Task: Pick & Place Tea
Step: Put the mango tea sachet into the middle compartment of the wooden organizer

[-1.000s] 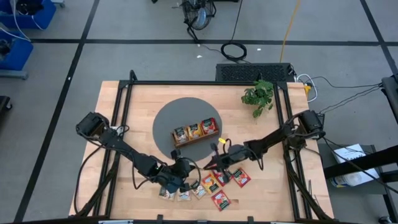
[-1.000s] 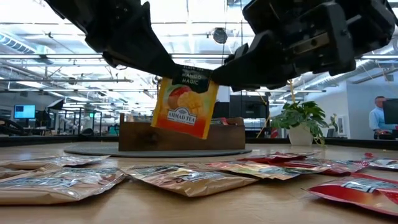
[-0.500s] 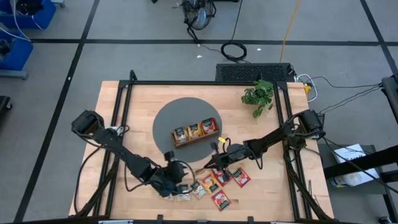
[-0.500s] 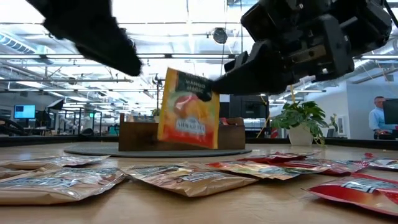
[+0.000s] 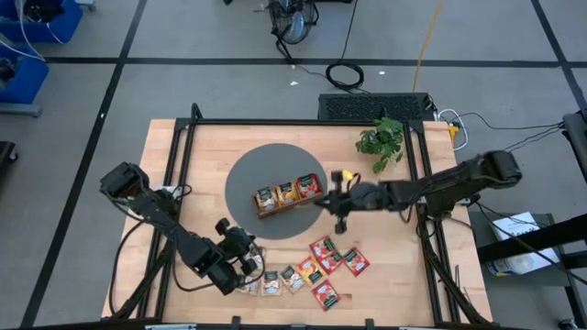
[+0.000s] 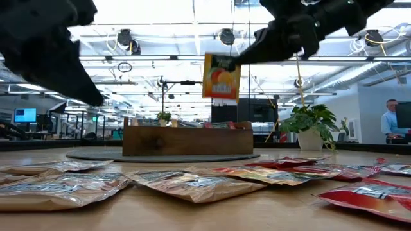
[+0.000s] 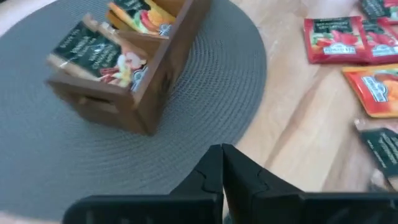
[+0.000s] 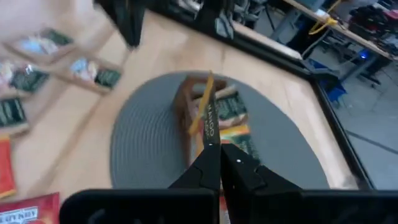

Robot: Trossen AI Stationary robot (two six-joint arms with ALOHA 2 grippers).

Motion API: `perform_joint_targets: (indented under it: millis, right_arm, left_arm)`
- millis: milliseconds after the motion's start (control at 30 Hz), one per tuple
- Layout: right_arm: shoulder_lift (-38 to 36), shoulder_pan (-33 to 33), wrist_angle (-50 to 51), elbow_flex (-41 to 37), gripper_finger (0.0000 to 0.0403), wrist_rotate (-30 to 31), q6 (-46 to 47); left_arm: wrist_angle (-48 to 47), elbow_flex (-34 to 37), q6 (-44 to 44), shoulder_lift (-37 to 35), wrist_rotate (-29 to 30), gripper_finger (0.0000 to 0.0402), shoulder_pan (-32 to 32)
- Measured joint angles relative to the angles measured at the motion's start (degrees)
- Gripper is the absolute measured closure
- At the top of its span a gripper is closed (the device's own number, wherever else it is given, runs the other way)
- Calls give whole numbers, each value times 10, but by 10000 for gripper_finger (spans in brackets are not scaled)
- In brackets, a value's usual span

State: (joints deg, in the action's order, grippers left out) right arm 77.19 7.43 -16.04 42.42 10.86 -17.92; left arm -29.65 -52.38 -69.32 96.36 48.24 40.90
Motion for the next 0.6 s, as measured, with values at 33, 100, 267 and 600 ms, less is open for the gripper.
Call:
perform_joint_targets:
  millis: [33,100,267,600]
  right_arm:
    - [-9,-12,1,0,403,-20,3]
    - [-18,-34,-4,0,403,-72,8]
    - [-2,-76,-39,1,403,-127,5]
    - [110,-169,-98,21,403,-211,-5]
  left_arm:
    - [25,11,10,0,-1,395,-5]
    - [68,33,29,0,-5,390,-15]
    - [129,65,48,0,-7,388,-32]
    - [137,69,94,1,-4,372,-34]
